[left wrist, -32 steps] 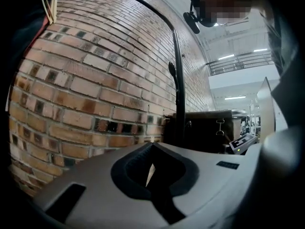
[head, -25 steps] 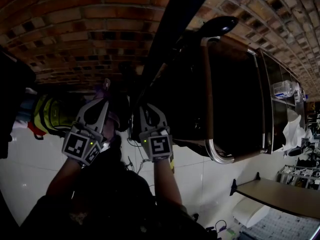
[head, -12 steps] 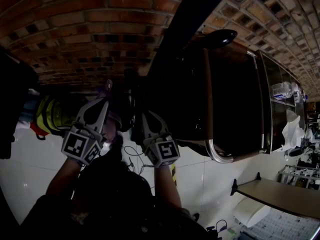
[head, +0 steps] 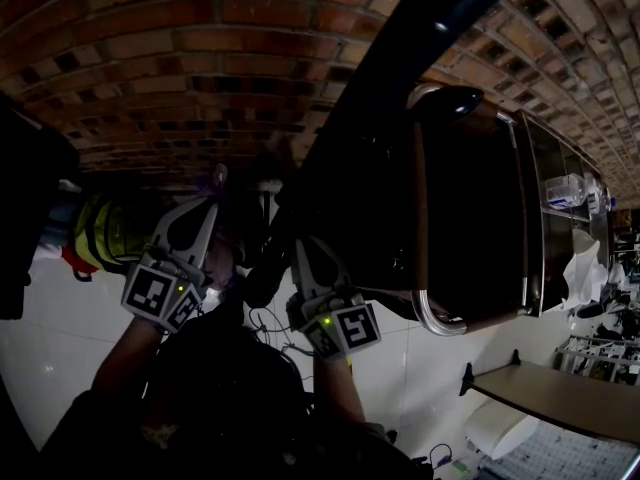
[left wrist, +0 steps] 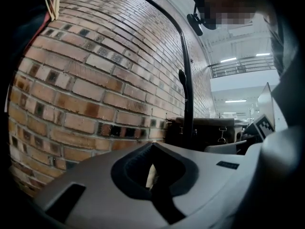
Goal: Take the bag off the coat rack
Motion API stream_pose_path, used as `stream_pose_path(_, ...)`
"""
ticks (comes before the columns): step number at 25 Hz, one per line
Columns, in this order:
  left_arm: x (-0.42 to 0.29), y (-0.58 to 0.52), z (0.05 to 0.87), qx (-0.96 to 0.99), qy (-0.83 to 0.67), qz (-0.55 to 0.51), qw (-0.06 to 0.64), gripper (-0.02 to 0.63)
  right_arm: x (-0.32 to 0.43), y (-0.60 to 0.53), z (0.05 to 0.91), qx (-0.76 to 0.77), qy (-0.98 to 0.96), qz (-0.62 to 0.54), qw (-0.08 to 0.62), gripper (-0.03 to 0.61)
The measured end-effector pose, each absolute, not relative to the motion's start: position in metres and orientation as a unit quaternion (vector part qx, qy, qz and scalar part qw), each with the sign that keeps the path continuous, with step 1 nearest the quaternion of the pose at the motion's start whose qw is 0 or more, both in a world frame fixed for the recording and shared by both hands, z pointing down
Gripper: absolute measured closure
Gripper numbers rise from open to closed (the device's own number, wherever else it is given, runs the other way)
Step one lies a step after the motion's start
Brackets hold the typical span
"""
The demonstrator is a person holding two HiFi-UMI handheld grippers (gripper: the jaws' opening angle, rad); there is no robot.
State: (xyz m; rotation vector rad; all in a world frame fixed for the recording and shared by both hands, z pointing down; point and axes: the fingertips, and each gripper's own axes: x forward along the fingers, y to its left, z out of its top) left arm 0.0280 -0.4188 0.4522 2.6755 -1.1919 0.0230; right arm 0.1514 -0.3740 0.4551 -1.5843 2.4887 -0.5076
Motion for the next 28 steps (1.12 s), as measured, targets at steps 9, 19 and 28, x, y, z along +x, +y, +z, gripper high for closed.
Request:
stream_pose_path(9,0.034,-0.423,0.438,0.914,-0.393,-0.009,0.101,0.588,0.144,-0.363,0.376,-0.492,0.849,-0.136,0.133,0.561)
stream_pose_path(19,0.027,-0.402,0.401,0.913,-0.398,-0.043,0.079,0.588,0.152,-0.319,0.292,-0.466,0.858,-0.08,0.198,0.561)
stream_pose_path(28,0.021,-0.327,0.352,0.913,-0.399,-0.065,0.045,0.588,0.152,-0.246,0.271,-0.467,0.866,-0.048,0.174,0.561)
